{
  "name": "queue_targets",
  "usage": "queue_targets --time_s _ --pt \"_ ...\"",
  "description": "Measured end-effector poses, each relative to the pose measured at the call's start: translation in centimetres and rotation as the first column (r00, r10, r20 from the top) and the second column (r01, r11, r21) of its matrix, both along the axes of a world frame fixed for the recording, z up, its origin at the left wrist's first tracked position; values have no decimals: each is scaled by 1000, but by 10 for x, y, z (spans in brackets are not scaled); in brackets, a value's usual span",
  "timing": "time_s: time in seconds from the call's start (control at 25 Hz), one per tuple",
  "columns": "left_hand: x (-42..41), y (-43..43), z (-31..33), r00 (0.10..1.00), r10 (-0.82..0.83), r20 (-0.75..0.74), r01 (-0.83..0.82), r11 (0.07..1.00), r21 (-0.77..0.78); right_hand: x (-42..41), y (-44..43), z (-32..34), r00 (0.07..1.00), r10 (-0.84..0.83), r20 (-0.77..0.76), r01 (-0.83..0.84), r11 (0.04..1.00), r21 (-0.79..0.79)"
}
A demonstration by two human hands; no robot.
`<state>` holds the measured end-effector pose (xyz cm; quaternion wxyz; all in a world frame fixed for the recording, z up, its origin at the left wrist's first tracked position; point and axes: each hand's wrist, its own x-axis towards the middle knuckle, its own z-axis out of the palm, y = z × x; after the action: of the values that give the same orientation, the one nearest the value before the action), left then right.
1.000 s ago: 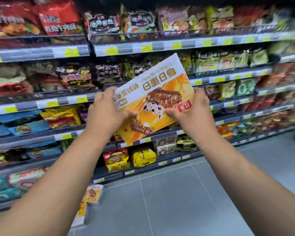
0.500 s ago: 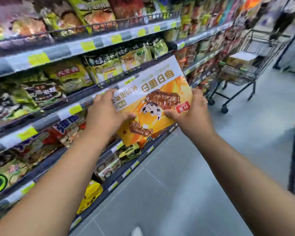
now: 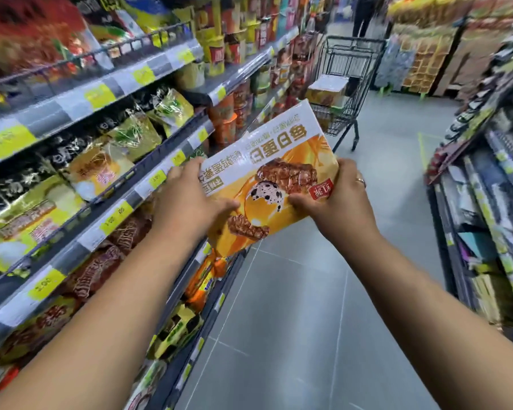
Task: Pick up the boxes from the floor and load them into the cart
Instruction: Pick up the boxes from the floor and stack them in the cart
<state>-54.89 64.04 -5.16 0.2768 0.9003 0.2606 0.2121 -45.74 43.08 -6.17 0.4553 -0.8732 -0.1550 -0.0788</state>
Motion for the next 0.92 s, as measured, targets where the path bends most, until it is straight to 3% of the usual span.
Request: queue_targets --time_s 0.6,0.92 --pt "396 -3 -21 998 -57 -18 57 998 1 373 -8 -19 996 -79 -46 76 995 -69" --pt "618 40 -42 988 -142 -52 142 990 1 576 32 -43 982 -175 -66 170 983 -64"
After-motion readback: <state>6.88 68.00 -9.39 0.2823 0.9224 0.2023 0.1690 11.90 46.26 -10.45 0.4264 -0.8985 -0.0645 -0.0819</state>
